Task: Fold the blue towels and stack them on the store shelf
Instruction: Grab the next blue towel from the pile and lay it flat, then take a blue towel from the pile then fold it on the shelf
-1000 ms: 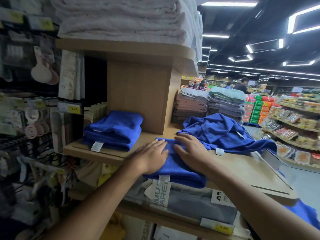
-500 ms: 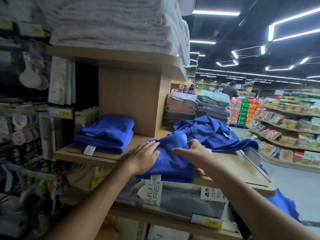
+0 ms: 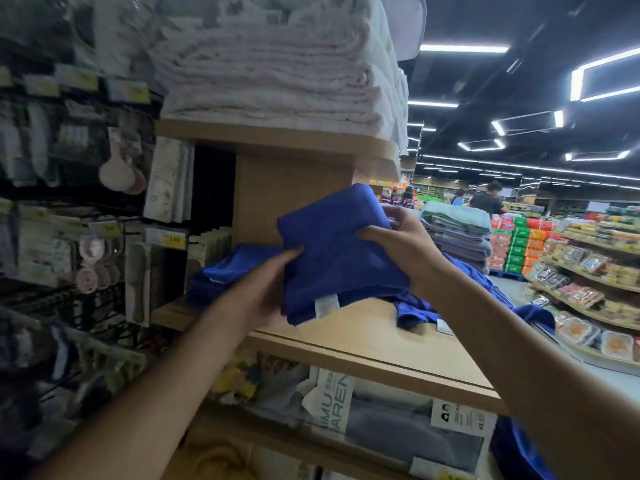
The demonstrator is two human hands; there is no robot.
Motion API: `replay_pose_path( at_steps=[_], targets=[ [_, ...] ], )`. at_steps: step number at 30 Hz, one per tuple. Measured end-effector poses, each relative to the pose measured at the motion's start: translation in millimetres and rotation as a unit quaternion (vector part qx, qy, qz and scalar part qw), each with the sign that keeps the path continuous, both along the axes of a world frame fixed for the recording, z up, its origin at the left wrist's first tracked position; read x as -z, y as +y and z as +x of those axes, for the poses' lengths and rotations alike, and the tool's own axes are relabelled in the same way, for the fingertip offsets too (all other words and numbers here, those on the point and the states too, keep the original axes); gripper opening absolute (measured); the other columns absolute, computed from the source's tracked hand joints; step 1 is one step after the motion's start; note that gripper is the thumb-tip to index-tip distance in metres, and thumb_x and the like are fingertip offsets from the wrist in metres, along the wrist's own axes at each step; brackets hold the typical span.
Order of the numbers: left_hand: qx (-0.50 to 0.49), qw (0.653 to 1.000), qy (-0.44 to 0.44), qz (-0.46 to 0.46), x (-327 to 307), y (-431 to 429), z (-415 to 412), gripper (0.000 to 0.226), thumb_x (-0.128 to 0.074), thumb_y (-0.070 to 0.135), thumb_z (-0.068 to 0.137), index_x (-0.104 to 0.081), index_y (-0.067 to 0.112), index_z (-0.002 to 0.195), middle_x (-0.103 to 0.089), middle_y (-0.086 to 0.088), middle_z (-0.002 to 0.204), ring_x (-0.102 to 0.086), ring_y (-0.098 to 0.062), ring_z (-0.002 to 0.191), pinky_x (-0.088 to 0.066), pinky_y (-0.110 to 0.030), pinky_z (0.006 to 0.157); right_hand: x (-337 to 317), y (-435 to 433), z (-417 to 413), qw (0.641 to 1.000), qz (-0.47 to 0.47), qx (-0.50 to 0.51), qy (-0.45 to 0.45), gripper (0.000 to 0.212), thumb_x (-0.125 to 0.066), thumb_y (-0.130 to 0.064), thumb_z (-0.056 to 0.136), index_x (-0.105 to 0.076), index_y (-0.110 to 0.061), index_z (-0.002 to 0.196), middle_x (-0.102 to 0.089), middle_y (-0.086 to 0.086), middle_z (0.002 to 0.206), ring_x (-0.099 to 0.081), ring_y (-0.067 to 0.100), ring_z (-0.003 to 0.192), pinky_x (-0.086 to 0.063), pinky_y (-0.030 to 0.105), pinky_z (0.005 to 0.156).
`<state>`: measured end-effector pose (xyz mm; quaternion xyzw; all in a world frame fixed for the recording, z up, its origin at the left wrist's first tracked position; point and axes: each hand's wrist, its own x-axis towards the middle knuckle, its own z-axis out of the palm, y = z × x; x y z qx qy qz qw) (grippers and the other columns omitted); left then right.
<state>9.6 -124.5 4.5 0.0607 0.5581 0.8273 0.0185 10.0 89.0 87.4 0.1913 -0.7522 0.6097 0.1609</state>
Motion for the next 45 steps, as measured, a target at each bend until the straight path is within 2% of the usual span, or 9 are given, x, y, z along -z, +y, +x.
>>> replay_pose_path(
  at_steps=[8, 13, 19, 24, 27, 31, 36, 40, 45],
  targets=[
    [-0.075, 0.992, -0.031, -0.094, -78.3, -83.0, -26.9, 0.022, -0.072, 0.032, 0.085, -0.073, 0.012, 0.092, -0.075, -0.009, 0.084, -0.071, -0.022, 0.07, -0.058, -0.028, 0.064, -14.5, -80.3, -61.9, 0.985, -0.14, -0.09, -0.053, 0.047, -0.08, -0.011, 0.082, -0.062, -0.008, 0.126, -0.075, 0.015, 0.111, -0.074, 0.032, 0.099, -0.062, 0.045, 0.082],
    [-0.2, 0.943, 0.009, -0.266, -99.6, -132.1, -76.7, 0.032, -0.071, 0.019, 0.089, -0.069, 0.007, 0.119, -0.074, -0.015, 0.107, -0.073, -0.027, 0.083, -0.06, -0.035, 0.074, 11.5, -128.1, -103.5, 0.984, -0.117, -0.104, -0.082, 0.031, -0.076, -0.018, 0.089, -0.063, -0.015, 0.117, -0.077, 0.005, 0.103, -0.076, 0.02, 0.088, -0.062, 0.037, 0.063],
    [-0.261, 0.825, -0.033, -0.5, -72.4, -152.9, -125.8, 0.096, -0.079, 0.024, 0.083, -0.021, 0.01, 0.158, -0.04, -0.018, 0.154, -0.05, -0.034, 0.13, -0.047, -0.038, 0.101, 68.0, -148.5, -148.4, 0.972, -0.034, -0.099, -0.212, 0.033, -0.076, -0.026, 0.09, -0.064, -0.009, 0.114, -0.067, 0.007, 0.095, -0.067, 0.018, 0.078, -0.058, 0.032, 0.053],
    [-0.179, 0.725, -0.012, -0.665, -31.0, -139.7, -142.2, 0.051, -0.067, 0.028, 0.092, -0.052, 0.012, 0.137, -0.058, -0.009, 0.132, -0.059, -0.028, 0.112, -0.05, -0.036, 0.091, 90.3, -135.1, -171.6, 0.967, 0.1, -0.047, -0.228, 0.044, -0.082, -0.045, 0.079, -0.07, -0.009, 0.101, -0.065, 0.006, 0.07, -0.064, 0.013, 0.05, -0.056, 0.026, 0.049],
    [-0.256, 0.598, 0.059, -0.758, -34.1, -125.7, -144.1, 0.048, -0.055, 0.035, 0.095, -0.047, 0.025, 0.142, -0.052, -0.009, 0.141, -0.055, -0.033, 0.121, -0.048, -0.046, 0.099, 91.6, -129.3, -181.9, 0.98, 0.129, 0.027, -0.151, 0.067, -0.077, -0.067, 0.065, -0.069, -0.013, 0.103, -0.07, 0.003, 0.082, -0.069, 0.019, 0.069, -0.056, 0.029, 0.059],
    [-0.133, 0.667, 0.175, -0.712, -32.6, -80.6, -148.9, 0.039, -0.041, 0.035, 0.105, -0.056, 0.023, 0.139, -0.054, -0.005, 0.147, -0.051, -0.025, 0.132, -0.038, -0.036, 0.111, 94.5, -123.2, -184.7, 0.983, 0.133, 0.05, -0.116, 0.072, -0.054, -0.075, 0.058, -0.065, -0.013, 0.093, -0.063, 0.005, 0.082, -0.06, 0.023, 0.075, -0.047, 0.035, 0.067],
    [-0.055, 0.576, 0.03, -0.815, 9.7, -80.0, -150.5, 0.059, -0.01, 0.062, 0.102, 0.0, 0.044, 0.158, 0.007, 0.011, 0.168, 0.001, -0.03, 0.155, 0.0, -0.056, 0.122, 107.7, -114.9, -191.4, 0.972, 0.168, 0.09, -0.135, 0.045, -0.053, -0.054, 0.075, -0.066, -0.012, 0.08, -0.067, -0.001, 0.064, -0.063, 0.019, 0.052, -0.046, 0.022, 0.04],
    [-0.062, 0.604, 0.016, -0.795, 12.7, -82.8, -148.5, 0.065, -0.005, 0.074, 0.094, 0.007, 0.053, 0.154, 0.012, 0.018, 0.167, 0.004, -0.03, 0.155, 0.002, -0.062, 0.119, 111.3, -108.9, -182.9, 0.969, 0.197, 0.064, -0.132, 0.032, -0.061, -0.045, 0.086, -0.068, -0.015, 0.076, -0.064, -0.005, 0.049, -0.062, 0.012, 0.042, -0.046, 0.021, 0.039],
    [-0.065, 0.587, 0.032, -0.806, 11.6, -85.0, -147.7, 0.065, -0.008, 0.069, 0.097, -0.005, 0.046, 0.157, 0.0, 0.011, 0.169, -0.008, -0.029, 0.155, -0.008, -0.058, 0.121, 82.1, -54.9, -156.1, 0.948, 0.31, 0.066, -0.033, 0.042, -0.054, -0.058, 0.058, -0.071, -0.022, 0.07, -0.066, 0.0, 0.053, -0.067, 0.018, 0.05, -0.056, 0.033, 0.049]
  ],
)
